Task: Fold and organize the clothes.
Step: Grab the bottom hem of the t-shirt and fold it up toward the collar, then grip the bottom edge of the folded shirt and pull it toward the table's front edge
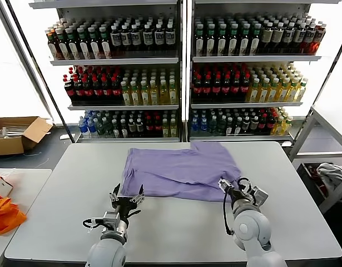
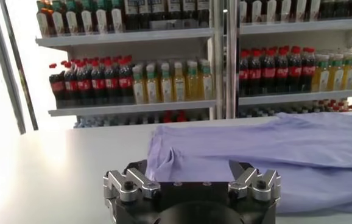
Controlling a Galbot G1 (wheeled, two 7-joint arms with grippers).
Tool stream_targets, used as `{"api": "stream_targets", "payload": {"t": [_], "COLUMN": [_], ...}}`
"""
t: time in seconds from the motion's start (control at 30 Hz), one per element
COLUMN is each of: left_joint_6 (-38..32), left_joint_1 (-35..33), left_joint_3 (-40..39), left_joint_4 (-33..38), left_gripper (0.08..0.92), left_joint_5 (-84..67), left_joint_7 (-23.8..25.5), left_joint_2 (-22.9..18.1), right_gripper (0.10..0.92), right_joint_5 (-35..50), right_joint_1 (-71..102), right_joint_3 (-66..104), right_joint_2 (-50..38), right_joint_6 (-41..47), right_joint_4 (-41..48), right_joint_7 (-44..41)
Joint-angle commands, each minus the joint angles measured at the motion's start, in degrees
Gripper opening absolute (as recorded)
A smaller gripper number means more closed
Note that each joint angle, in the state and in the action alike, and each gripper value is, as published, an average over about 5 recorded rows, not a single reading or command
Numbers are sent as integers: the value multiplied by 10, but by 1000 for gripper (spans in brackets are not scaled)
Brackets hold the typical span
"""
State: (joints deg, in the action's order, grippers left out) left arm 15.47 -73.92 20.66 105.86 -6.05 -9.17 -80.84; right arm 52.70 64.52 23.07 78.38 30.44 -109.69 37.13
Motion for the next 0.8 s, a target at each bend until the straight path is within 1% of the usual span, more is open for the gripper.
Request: {"api": "stream_targets", "payload": {"t": [0.03, 0.23, 0.27, 0.5, 0.8], "left_joint_6": [2, 7, 8, 31, 64], "left_joint_1": [0, 26, 30, 46, 45], "left_joint_3": [5, 10, 10, 12, 11], "left_joint_4": [4, -11, -15, -42, -43], "left_gripper": [823, 823, 823, 822, 822], "left_joint_5": [-2, -7, -8, -1, -2], "left_joint_7": [-1, -15, -18, -30, -30], "left_joint_2": [6, 9, 9, 11, 29], "right_gripper": [823, 823, 823, 823, 823], "right_joint_5": [-36, -173, -185, -219, -250], "right_joint_1": [27, 54, 59, 76, 82], "right_joint_3": [6, 5, 5, -2, -19], "right_joint_2": [-22, -61, -66, -82, -78], "right_joint_6": [23, 27, 27, 27, 28], "right_joint_4": [-51, -71, -72, -66, -41], "right_joint_7": [0, -21, -25, -42, -52]}}
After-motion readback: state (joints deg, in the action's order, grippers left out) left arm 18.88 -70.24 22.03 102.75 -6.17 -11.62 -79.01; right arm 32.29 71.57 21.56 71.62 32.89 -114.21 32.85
